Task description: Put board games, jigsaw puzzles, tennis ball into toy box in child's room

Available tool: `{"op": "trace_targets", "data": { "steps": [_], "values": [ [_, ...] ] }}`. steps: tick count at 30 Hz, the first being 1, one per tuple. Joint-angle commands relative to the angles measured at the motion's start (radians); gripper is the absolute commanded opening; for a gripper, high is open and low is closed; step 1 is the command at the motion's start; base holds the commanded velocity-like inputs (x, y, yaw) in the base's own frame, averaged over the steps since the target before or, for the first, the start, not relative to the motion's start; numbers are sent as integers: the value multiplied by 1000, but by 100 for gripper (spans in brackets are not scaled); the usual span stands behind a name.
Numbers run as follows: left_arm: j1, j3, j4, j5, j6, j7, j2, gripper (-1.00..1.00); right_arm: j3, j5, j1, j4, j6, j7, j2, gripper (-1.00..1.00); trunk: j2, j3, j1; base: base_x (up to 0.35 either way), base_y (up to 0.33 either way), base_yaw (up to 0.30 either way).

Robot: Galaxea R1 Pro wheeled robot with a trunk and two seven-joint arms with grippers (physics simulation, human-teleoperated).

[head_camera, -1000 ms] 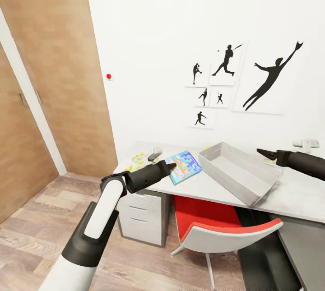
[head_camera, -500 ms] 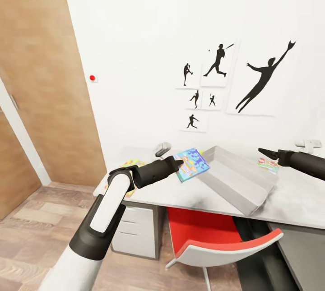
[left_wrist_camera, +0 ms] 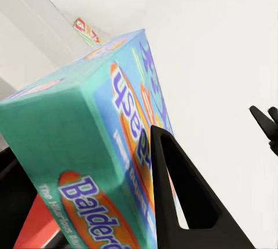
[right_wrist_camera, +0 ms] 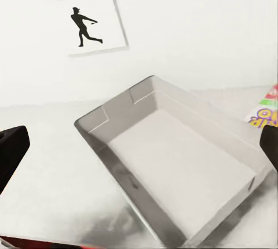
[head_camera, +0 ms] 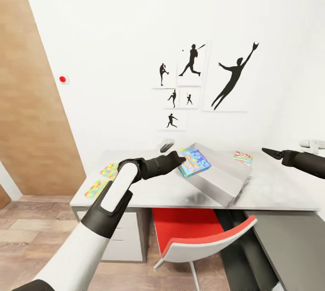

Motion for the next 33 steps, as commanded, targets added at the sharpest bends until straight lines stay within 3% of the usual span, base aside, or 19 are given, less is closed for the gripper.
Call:
{"op": "trace_targets", "data": {
  "steps": [1,6,10,25,33],
  "values": [
    [-2,-4,1,16,-7,16,0,-100,-1,0,-1,0,6,4,0,100,-2,-2,1,0,0,-296],
    [-4,-12,5,31,-34,102,2,-100,-1,0,-2,0,7,4,0,100,-2,-2,1,2,0,-296],
    [-8,-14,3,37,-39,127,2,-100,-1,0,-1,0,7,4,1,100,-2,-2,1,146,0,-295],
    [-9,-19,-2,26,-43,143,-3,-100,4,-1,5,0,1,4,7,100,-2,-2,1,321,9,-78],
    [-9,-20,3,32,-60,144,-5,-100,6,-1,3,0,6,4,8,100,-2,-2,1,91,9,0]
  ]
}}
